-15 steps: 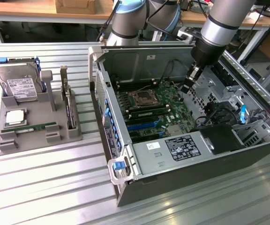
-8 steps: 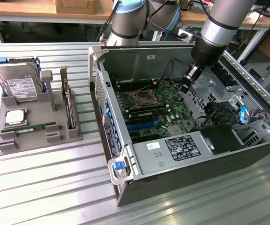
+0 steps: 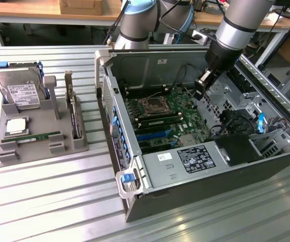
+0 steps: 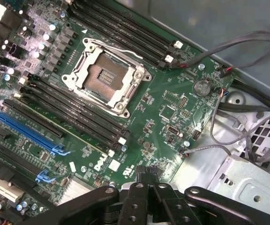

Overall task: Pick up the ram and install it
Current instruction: 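Press down the ram until it locks into place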

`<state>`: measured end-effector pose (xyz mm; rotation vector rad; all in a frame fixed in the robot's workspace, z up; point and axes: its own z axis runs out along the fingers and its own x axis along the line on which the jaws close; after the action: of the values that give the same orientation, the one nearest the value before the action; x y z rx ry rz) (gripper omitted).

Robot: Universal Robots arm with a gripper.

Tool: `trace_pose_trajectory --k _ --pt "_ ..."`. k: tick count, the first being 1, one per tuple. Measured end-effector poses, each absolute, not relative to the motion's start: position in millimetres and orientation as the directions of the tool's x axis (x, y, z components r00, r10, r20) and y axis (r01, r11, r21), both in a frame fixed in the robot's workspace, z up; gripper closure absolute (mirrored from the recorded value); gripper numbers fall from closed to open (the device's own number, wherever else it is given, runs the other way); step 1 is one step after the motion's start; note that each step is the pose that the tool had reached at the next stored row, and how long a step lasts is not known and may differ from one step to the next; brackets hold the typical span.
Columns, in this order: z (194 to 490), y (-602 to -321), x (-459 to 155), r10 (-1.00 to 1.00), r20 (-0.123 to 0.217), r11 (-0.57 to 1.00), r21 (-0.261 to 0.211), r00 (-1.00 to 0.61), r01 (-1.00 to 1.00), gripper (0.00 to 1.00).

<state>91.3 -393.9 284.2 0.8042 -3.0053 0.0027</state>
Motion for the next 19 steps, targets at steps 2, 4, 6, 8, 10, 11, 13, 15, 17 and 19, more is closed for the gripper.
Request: trace_pose_trajectory --k 2,4,6,8,10,11,13,15,17,19 --pt "284.1 -393.9 91.3 -0.479 0.030 0.878 0.006 -0.877 -0.479 0.89" --pt "284.0 -394.0 91.3 -0.462 0.030 0.887 0.006 -0.886 -0.462 0.89" --pt "284.0 -393.9 91.3 -0.449 0.030 0.893 0.006 -0.893 -0.449 0.89" --pt "283.9 -394.0 91.3 -0.424 0.030 0.906 0.006 -0.905 -0.424 0.89" --pt "283.9 -393.9 91.3 -0.409 0.030 0.912 0.006 -0.912 -0.409 0.89" --pt "283.8 -393.9 91.3 -0.399 0.030 0.917 0.006 -0.916 -0.399 0.89" --pt "283.8 -393.9 91.3 -0.377 0.030 0.926 0.006 -0.926 -0.377 0.89" --pt "283.7 -393.9 91.3 -0.365 0.030 0.931 0.006 -0.931 -0.365 0.89" --pt "283.7 -393.9 91.3 -0.344 0.030 0.939 0.006 -0.938 -0.344 0.89" --pt "283.7 -394.0 91.3 -0.332 0.030 0.943 0.006 -0.943 -0.332 0.89"
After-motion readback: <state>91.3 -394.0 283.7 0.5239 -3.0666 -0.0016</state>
